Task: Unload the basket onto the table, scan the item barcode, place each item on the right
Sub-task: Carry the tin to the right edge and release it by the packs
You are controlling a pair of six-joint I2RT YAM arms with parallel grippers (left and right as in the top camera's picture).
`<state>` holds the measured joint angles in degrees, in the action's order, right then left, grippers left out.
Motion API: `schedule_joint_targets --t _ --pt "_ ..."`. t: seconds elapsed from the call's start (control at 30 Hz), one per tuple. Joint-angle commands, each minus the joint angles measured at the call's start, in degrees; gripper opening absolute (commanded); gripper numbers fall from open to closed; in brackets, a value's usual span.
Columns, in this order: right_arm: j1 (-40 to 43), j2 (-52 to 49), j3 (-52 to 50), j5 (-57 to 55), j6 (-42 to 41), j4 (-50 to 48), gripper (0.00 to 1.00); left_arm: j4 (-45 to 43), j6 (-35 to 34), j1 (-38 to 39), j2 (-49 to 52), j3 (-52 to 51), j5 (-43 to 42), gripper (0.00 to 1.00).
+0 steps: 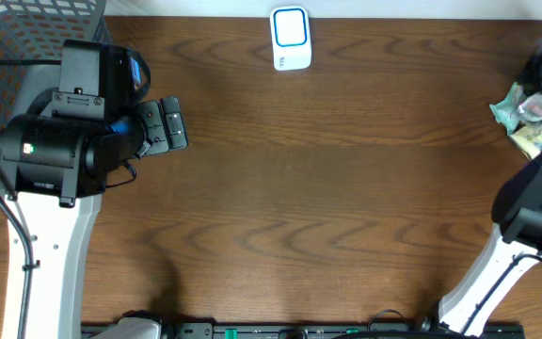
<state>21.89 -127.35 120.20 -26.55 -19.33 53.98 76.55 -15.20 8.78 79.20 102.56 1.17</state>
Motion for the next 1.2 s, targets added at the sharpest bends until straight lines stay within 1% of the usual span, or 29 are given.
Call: schedule_joint_targets --t 0.0,0.03,0.17,0.27,0.43,0.53,0.63,0.67,0.77,0.83,1.0,1.17 --pt "1.62 0.68 -0.55 1.77 -1.68 0.70 0.85 0.20 -0.13 -0.20 -0.13 -0.33 -0.37 0.98" --pt "1.95 0.70 -0.55 2.12 -1.73 1.07 0.91 0.20 -0.13 -0.20 -0.13 -0.33 -0.37 0.98" --pt "2.29 1.16 -0.52 4.20 -2.78 2.89 0.93 0.20 -0.13 -0.20 -0.13 -0.33 -0.37 0.98" --pt "2.16 3.06 -0.52 9.46 -2.75 4.94 0.99 0.20 -0.13 -0.20 -0.13 -0.33 -0.37 0.98" --pt "2.12 9.81 -0.52 20.79 -3.19 8.94 0.99 0.20 -0.13 -0.20 -0.13 -0.33 -0.37 0.98" --pt "1.92 15.80 -0.52 30.03 -5.01 13.49 0.99 0.20 -0.13 -0.20 -0.13 -0.33 -0.37 0.98" --pt "1.16 21.57 -0.55 36.98 -5.51 18.40 0.99 0.20 -0.13 -0.20 -0.13 -0.33 -0.37 0.98" --pt "0.50 24.13 -0.59 38.60 -5.51 21.09 0.99 0.20 -0.13 -0.20 -0.13 -0.33 -0.37 0.98" --pt "-1.44 29.77 -1.25 38.23 -5.49 26.77 0.98 0.20 -0.13 -0.20 -0.13 -0.33 -0.37 0.98" --pt "-2.84 32.98 -2.29 38.07 -5.42 28.68 0.98 0.20 -0.13 -0.20 -0.13 -0.33 -0.37 0.98" --pt "-8.46 44.09 -10.43 37.38 -3.69 28.39 0.99 0.20 -0.13 -0.20 -0.13 -0.33 -0.37 0.98" --pt "-17.66 56.65 -25.51 37.40 -2.84 22.93 0.99 0.20 -0.13 -0.20 -0.13 -0.33 -0.37 0.98"
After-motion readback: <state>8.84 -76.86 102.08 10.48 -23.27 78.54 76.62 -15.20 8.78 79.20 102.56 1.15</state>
